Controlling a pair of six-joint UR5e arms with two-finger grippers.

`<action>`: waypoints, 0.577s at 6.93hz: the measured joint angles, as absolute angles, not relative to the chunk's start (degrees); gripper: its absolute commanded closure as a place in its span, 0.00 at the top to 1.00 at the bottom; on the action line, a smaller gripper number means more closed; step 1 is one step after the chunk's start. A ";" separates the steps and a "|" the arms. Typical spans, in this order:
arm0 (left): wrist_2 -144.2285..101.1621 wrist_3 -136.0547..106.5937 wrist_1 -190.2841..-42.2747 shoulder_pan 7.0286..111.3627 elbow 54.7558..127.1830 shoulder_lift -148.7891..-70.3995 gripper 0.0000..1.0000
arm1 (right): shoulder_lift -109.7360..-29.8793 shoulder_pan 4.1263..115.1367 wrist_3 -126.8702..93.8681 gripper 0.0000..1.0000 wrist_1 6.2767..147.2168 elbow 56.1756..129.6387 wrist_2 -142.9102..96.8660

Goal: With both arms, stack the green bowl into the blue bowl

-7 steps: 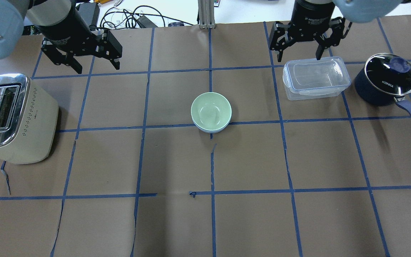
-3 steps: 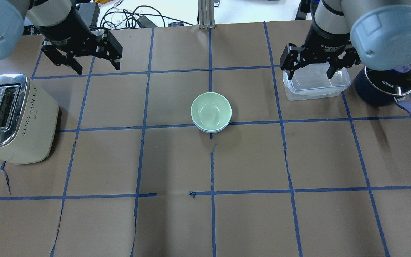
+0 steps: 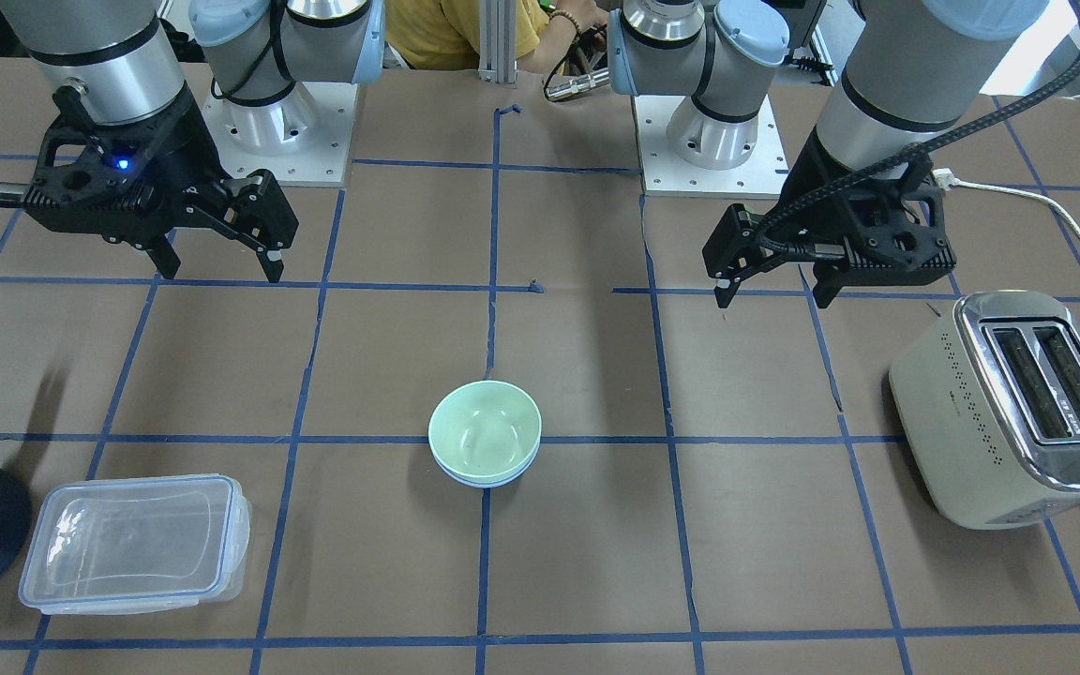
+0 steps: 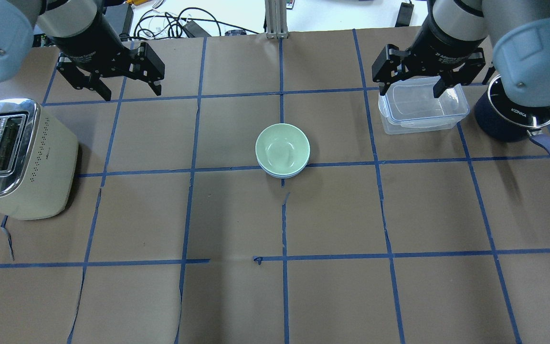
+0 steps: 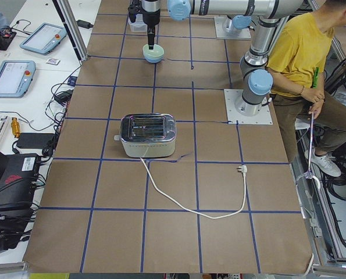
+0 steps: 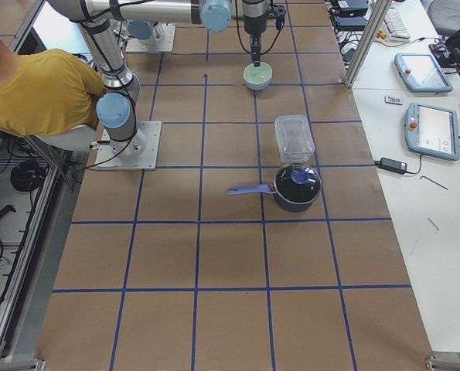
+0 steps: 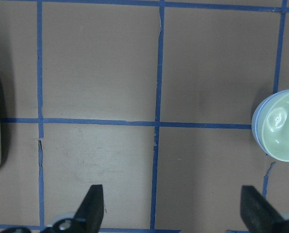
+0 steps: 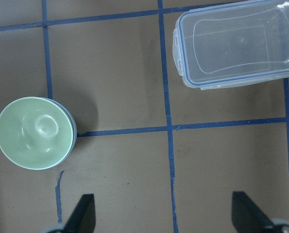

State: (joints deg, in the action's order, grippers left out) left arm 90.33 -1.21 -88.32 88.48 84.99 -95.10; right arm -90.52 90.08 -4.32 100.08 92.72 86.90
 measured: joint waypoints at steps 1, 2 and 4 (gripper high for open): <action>90.35 -1.19 -88.33 88.46 84.99 -95.10 1.00 | -91.12 90.04 -4.31 1.00 98.20 92.88 86.77; 90.35 -1.19 -88.33 88.43 85.02 -95.10 1.00 | -91.71 89.98 -4.31 1.00 95.39 92.94 86.94; 90.35 -1.15 -88.33 88.45 85.06 -95.06 1.00 | -92.65 89.93 -3.98 1.00 91.46 93.01 88.27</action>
